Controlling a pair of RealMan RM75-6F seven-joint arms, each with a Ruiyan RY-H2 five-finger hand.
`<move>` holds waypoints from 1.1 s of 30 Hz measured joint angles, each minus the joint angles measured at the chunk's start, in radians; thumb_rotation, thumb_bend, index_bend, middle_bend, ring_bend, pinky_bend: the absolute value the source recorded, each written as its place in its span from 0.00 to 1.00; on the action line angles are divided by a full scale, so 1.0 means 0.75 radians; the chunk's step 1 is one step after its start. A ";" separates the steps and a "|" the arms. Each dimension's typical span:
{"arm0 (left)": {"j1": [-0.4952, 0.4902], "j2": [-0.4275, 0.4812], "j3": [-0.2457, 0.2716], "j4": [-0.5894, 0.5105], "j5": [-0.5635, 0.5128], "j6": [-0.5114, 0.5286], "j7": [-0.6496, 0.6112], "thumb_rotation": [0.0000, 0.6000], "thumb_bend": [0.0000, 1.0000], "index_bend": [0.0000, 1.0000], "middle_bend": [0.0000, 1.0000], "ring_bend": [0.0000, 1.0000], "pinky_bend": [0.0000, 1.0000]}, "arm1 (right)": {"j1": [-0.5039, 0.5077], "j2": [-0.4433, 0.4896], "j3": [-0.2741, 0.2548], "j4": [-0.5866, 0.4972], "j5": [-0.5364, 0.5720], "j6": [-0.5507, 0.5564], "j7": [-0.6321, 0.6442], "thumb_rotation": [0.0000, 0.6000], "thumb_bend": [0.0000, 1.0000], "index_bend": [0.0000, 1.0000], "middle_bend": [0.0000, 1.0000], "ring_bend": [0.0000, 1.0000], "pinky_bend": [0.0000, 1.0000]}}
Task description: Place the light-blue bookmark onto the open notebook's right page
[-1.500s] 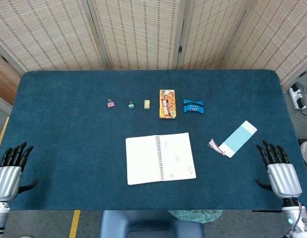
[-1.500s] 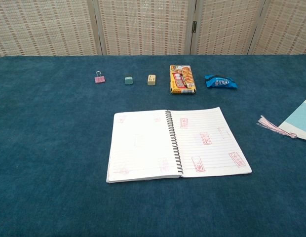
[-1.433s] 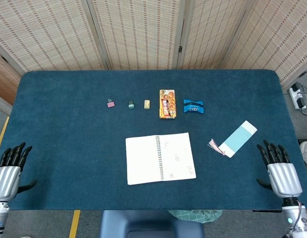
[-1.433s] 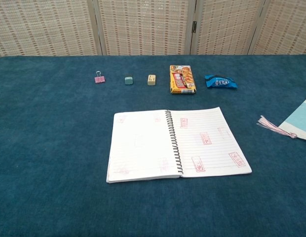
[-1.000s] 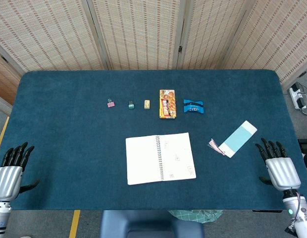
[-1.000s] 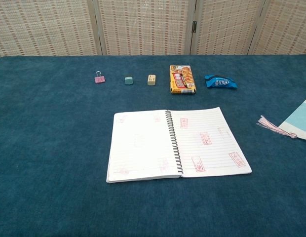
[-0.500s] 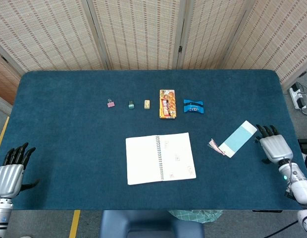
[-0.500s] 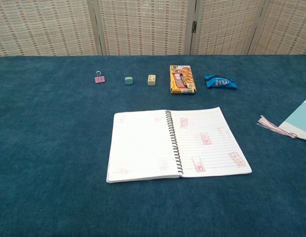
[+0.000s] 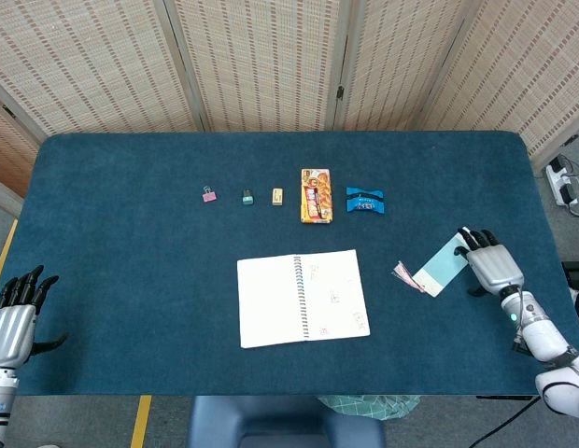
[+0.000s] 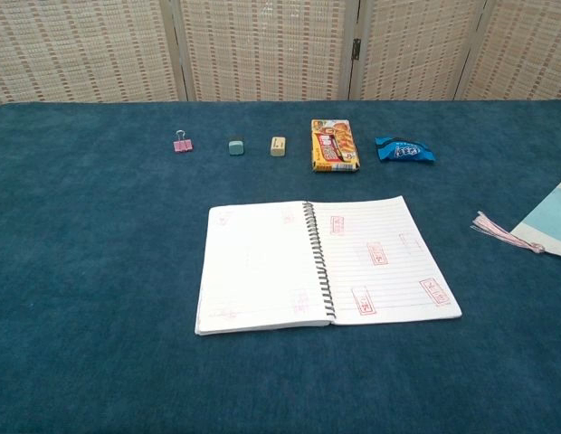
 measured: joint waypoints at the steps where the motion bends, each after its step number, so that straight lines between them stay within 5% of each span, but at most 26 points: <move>1: 0.000 0.000 0.000 -0.001 -0.003 -0.001 0.001 1.00 0.20 0.17 0.00 0.00 0.00 | 0.009 -0.016 -0.010 0.030 -0.019 0.002 0.056 1.00 0.22 0.29 0.00 0.00 0.02; 13: -0.002 0.003 -0.003 -0.003 -0.018 -0.006 0.000 1.00 0.20 0.18 0.00 0.00 0.00 | 0.116 -0.133 -0.110 0.227 -0.151 -0.030 0.302 1.00 0.32 0.29 0.00 0.00 0.01; 33: -0.005 -0.007 -0.003 0.008 -0.022 -0.001 0.016 1.00 0.20 0.17 0.00 0.00 0.00 | 0.123 -0.110 -0.170 0.198 -0.177 0.021 0.327 1.00 0.32 0.23 0.00 0.00 0.01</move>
